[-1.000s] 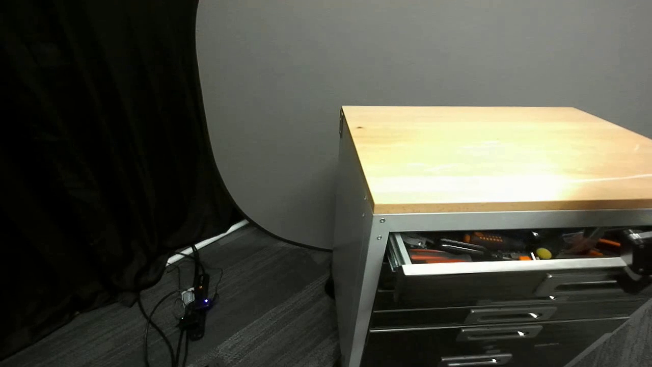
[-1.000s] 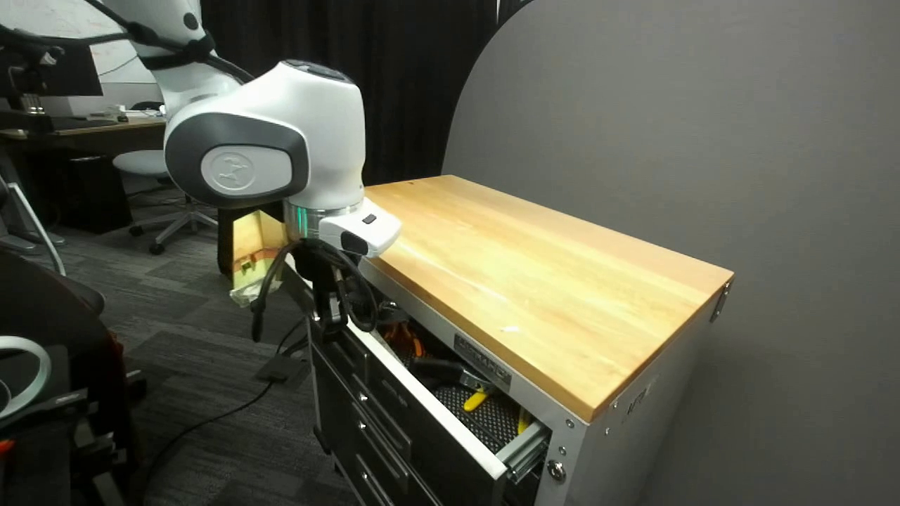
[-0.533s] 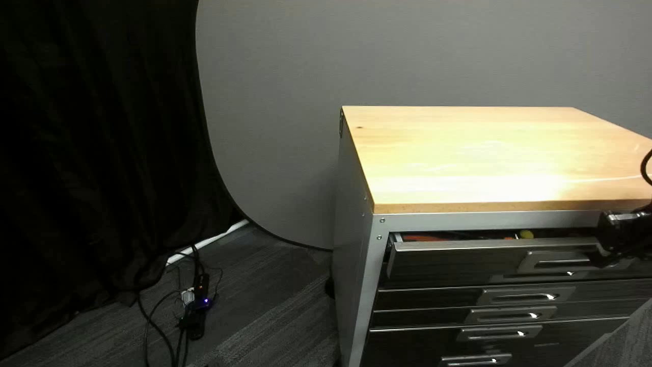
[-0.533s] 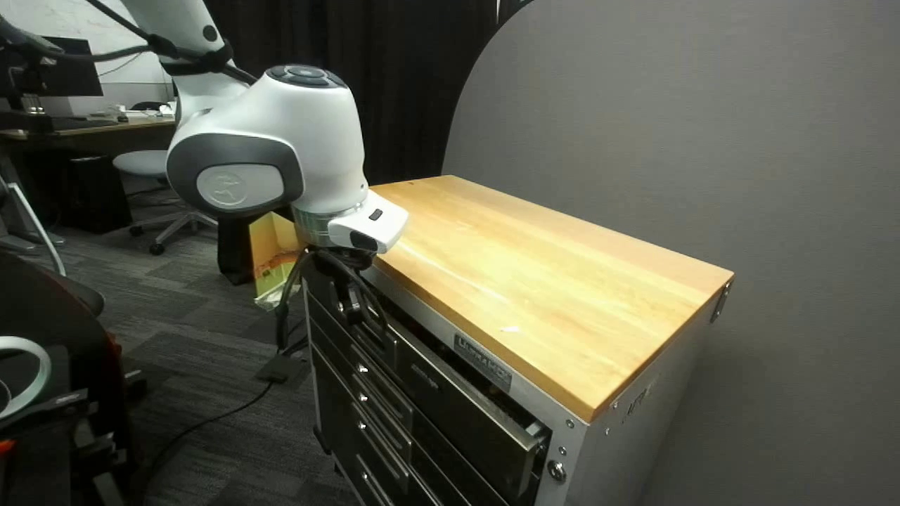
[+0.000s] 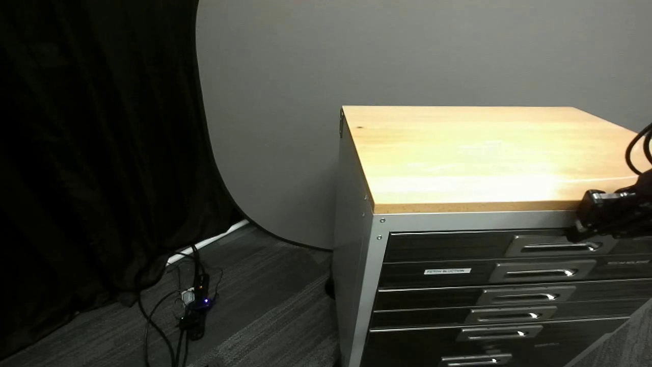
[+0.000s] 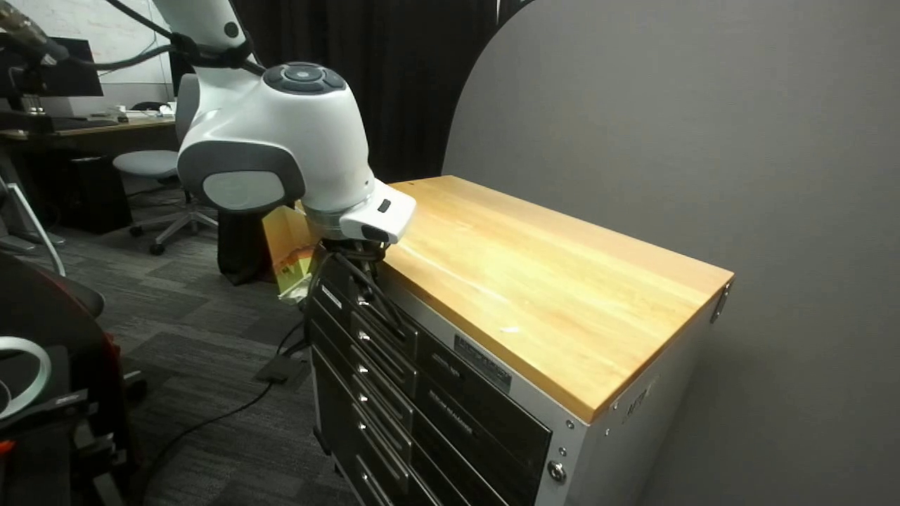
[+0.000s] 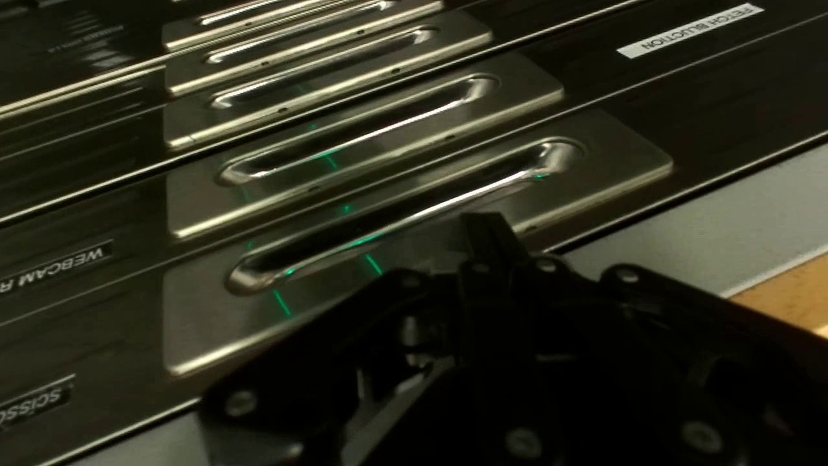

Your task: Put the screwdriver in the drawer then close it

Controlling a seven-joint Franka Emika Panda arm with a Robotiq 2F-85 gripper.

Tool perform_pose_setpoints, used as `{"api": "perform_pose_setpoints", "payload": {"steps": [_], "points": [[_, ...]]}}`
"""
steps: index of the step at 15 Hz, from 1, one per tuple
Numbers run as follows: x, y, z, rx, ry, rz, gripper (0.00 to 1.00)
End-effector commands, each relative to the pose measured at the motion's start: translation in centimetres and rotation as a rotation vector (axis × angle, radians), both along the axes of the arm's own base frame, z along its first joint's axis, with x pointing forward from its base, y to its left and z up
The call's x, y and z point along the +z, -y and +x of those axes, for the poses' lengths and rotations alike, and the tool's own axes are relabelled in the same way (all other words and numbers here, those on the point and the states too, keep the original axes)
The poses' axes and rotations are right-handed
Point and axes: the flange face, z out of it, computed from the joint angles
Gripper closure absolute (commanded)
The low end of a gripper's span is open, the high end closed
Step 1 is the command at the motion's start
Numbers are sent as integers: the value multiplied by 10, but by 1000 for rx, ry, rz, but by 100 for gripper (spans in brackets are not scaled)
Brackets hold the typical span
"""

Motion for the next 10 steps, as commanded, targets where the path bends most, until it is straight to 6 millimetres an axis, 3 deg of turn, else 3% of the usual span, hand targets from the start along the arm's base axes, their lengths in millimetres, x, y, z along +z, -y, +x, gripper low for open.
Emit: {"api": "perform_pose_setpoints", "payload": {"steps": [1,4,9,10], "points": [[27,10,4,60,-43,39,66],[37,10,-17,164,-199,55,44],[89,-14,-36,372,-410,-30,4],[103,-21,-39,411,-447,-60,1]]}}
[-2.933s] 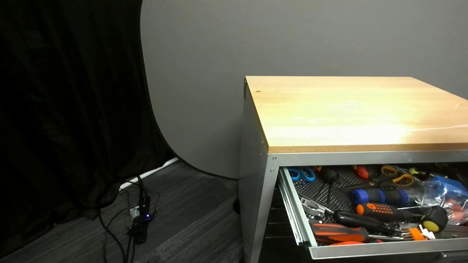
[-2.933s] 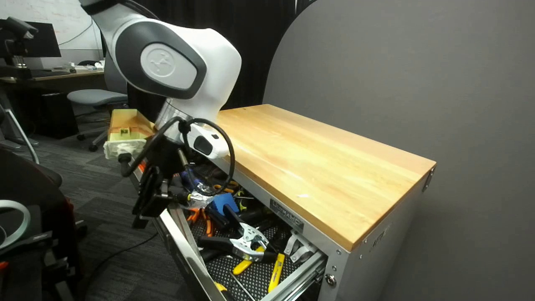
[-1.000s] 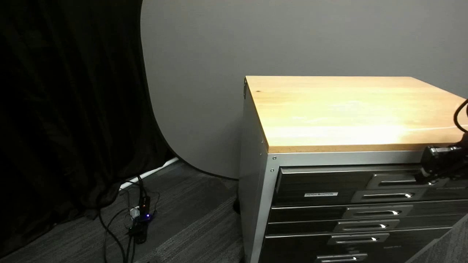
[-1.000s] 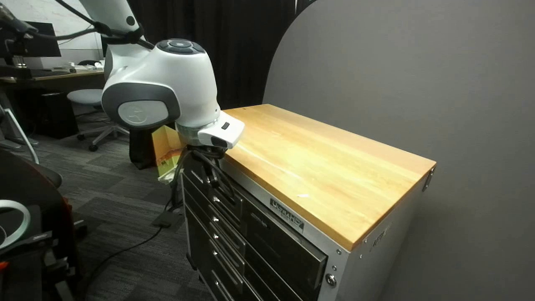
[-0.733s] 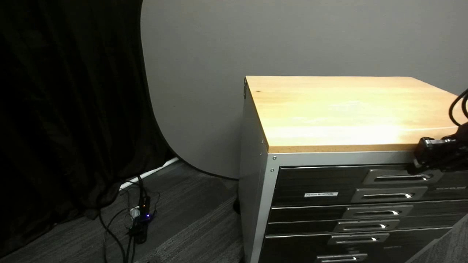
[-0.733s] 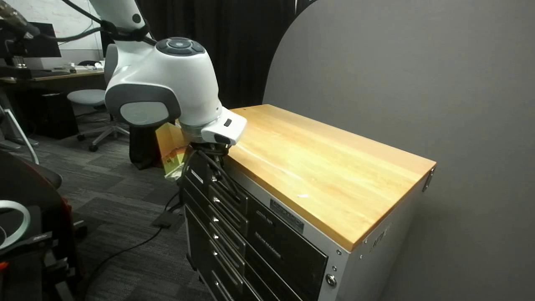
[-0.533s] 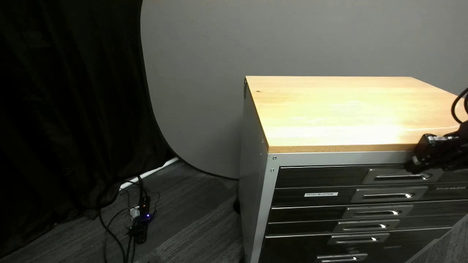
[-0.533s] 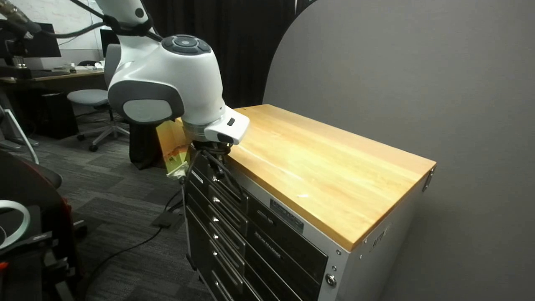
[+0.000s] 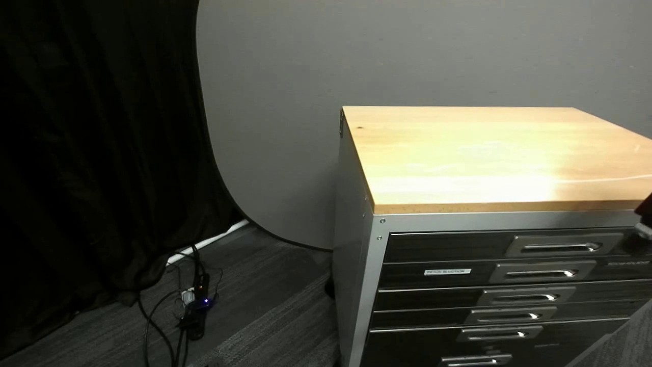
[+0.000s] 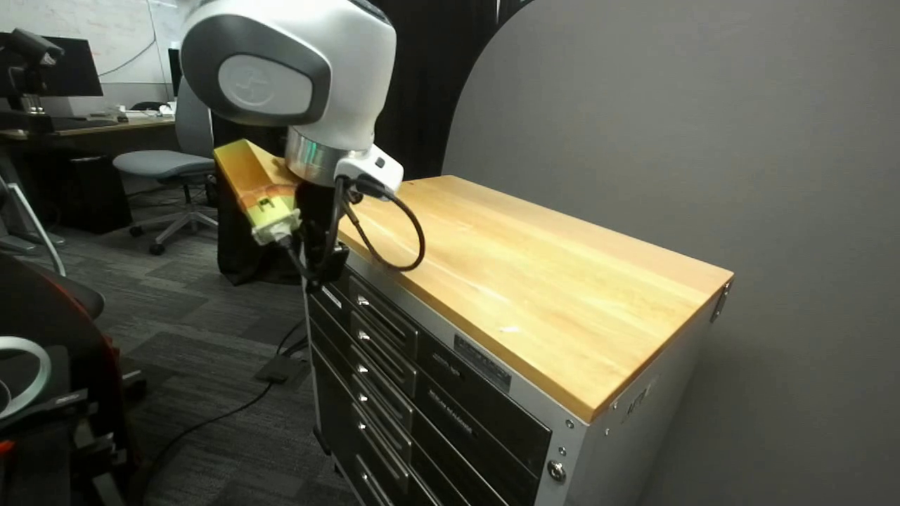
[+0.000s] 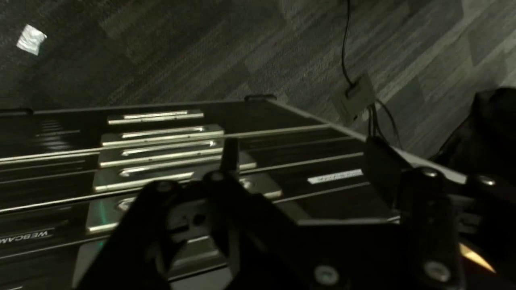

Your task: Put the screwdriver in the drawer then close it

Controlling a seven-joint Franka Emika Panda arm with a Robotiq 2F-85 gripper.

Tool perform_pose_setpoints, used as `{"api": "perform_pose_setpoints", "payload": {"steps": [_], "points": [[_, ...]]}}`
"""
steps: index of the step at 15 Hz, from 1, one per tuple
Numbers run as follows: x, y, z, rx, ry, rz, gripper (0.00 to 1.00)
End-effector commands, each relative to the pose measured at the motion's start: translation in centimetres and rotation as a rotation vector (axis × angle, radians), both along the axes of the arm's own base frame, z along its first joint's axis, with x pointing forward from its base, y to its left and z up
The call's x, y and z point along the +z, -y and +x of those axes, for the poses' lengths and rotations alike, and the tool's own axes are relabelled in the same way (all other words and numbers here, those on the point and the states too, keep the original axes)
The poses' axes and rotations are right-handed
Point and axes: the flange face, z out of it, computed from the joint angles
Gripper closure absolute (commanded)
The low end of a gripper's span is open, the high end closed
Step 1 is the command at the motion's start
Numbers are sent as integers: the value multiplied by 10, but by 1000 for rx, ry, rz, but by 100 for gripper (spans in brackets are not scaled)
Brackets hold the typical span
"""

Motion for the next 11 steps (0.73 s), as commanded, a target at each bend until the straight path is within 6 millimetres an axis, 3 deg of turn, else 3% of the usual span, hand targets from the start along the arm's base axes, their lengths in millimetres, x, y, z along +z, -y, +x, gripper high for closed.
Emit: {"api": "perform_pose_setpoints", "payload": {"steps": [1,4,7,8,11], "points": [[50,-25,-16,133,-107,-111,0],[89,-48,-27,251,-212,-165,0],[129,-53,-29,300,-323,-188,0],[100,-54,-32,294,-283,-165,0],[125,-55,-31,303,-305,-174,0]]}}
